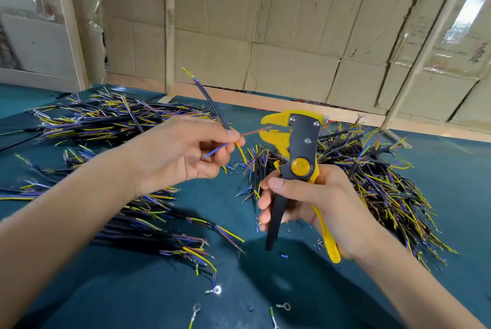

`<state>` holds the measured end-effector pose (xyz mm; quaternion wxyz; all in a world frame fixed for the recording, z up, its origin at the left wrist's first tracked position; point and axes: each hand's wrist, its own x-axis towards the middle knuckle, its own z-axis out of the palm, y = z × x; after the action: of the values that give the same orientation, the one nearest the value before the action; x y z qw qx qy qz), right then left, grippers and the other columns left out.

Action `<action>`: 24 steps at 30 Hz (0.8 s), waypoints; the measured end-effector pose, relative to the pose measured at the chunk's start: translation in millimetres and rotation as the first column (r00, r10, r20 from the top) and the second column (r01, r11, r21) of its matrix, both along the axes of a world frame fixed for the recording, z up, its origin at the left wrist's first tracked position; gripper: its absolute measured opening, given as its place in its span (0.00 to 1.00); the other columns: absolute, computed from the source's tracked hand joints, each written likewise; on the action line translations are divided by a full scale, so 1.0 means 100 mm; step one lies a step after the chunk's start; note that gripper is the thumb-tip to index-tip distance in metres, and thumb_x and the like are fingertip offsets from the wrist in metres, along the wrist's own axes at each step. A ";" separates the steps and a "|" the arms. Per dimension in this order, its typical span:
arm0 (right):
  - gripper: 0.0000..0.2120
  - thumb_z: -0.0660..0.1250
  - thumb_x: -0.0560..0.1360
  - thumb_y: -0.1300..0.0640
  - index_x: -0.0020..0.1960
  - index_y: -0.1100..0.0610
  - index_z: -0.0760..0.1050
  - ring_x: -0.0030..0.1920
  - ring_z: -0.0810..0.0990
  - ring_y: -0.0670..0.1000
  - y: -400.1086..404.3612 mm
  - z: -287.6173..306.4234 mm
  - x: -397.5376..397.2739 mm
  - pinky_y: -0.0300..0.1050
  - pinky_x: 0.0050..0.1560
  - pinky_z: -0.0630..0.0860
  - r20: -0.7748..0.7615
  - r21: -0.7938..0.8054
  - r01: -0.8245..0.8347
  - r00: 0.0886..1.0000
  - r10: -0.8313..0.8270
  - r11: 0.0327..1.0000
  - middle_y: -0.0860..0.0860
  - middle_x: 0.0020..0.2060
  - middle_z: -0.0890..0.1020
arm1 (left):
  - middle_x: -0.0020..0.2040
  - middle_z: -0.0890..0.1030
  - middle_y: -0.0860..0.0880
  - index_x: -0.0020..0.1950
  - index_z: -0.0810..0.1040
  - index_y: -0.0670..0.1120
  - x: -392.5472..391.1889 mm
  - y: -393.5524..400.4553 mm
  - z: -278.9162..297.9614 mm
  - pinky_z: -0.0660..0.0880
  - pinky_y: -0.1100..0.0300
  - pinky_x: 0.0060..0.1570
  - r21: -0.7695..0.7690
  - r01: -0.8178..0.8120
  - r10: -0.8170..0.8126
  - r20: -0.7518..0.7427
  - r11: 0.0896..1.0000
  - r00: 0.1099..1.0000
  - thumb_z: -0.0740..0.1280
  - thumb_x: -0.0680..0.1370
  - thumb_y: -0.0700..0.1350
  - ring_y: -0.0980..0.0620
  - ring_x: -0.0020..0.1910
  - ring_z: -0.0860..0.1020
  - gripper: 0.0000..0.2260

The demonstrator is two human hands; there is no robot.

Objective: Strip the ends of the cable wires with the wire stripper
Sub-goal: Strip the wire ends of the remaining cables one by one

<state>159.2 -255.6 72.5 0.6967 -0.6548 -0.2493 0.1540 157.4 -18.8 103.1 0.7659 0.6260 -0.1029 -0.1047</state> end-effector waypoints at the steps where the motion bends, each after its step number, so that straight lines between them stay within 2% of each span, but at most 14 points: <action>1: 0.09 0.71 0.73 0.60 0.45 0.68 0.80 0.37 0.82 0.65 0.01 0.00 -0.01 0.59 0.42 0.81 0.002 -0.012 -0.007 1.000 0.007 1.000 0.66 0.39 0.82 | 0.37 0.75 0.47 0.40 0.85 0.41 0.00 0.02 0.01 0.63 0.67 0.24 -0.012 -0.003 0.003 0.001 1.000 1.000 0.72 0.72 0.41 0.56 0.31 0.73 0.04; 9: 0.06 0.71 0.73 0.60 0.45 0.64 0.82 0.37 0.83 0.67 0.05 -0.04 -0.04 0.59 0.42 0.81 0.007 -0.047 -0.019 1.000 0.020 0.999 0.66 0.38 0.82 | 0.36 0.76 0.46 0.40 0.85 0.41 -0.01 0.06 0.04 0.62 0.67 0.23 0.050 -0.024 0.024 0.004 0.998 1.000 0.74 0.70 0.39 0.56 0.31 0.72 0.01; 14: 0.05 0.71 0.72 0.61 0.42 0.64 0.80 0.34 0.81 0.66 0.06 -0.05 -0.03 0.60 0.40 0.80 0.010 -0.039 0.008 1.000 -0.007 0.999 0.65 0.35 0.79 | 0.38 0.76 0.43 0.38 0.85 0.42 -0.04 0.04 0.03 0.62 0.66 0.24 0.141 -0.081 0.072 0.070 0.987 0.995 0.74 0.69 0.41 0.54 0.32 0.73 0.03; 19: 0.05 0.70 0.71 0.62 0.39 0.64 0.79 0.31 0.79 0.64 0.06 -0.04 -0.02 0.60 0.38 0.79 0.000 -0.056 0.015 1.000 -0.015 0.998 0.65 0.33 0.77 | 0.36 0.76 0.44 0.38 0.85 0.41 -0.04 0.03 0.04 0.62 0.66 0.23 0.166 -0.108 0.095 0.082 0.980 0.992 0.72 0.72 0.41 0.54 0.32 0.73 0.05; 22: 0.06 0.69 0.68 0.61 0.34 0.62 0.78 0.26 0.76 0.60 0.05 -0.03 -0.03 0.56 0.32 0.78 0.004 -0.102 0.048 0.999 -0.048 0.994 0.63 0.28 0.75 | 0.36 0.77 0.43 0.37 0.85 0.41 -0.05 0.03 0.04 0.61 0.65 0.23 0.206 -0.121 0.101 0.103 0.971 0.989 0.74 0.68 0.44 0.54 0.32 0.73 0.06; 24: 0.10 0.69 0.65 0.58 0.27 0.60 0.74 0.21 0.71 0.57 0.07 -0.06 -0.03 0.49 0.26 0.74 0.034 -0.135 0.152 0.988 -0.149 0.979 0.60 0.23 0.72 | 0.38 0.77 0.42 0.35 0.84 0.42 -0.06 0.03 0.05 0.61 0.65 0.24 0.241 -0.118 0.090 0.124 0.963 0.988 0.74 0.69 0.43 0.54 0.33 0.72 0.06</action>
<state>155.8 -248.6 66.4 0.6567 -0.7199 -0.1961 0.1098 151.6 -15.9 108.2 0.6791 0.7262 -0.0987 -0.0408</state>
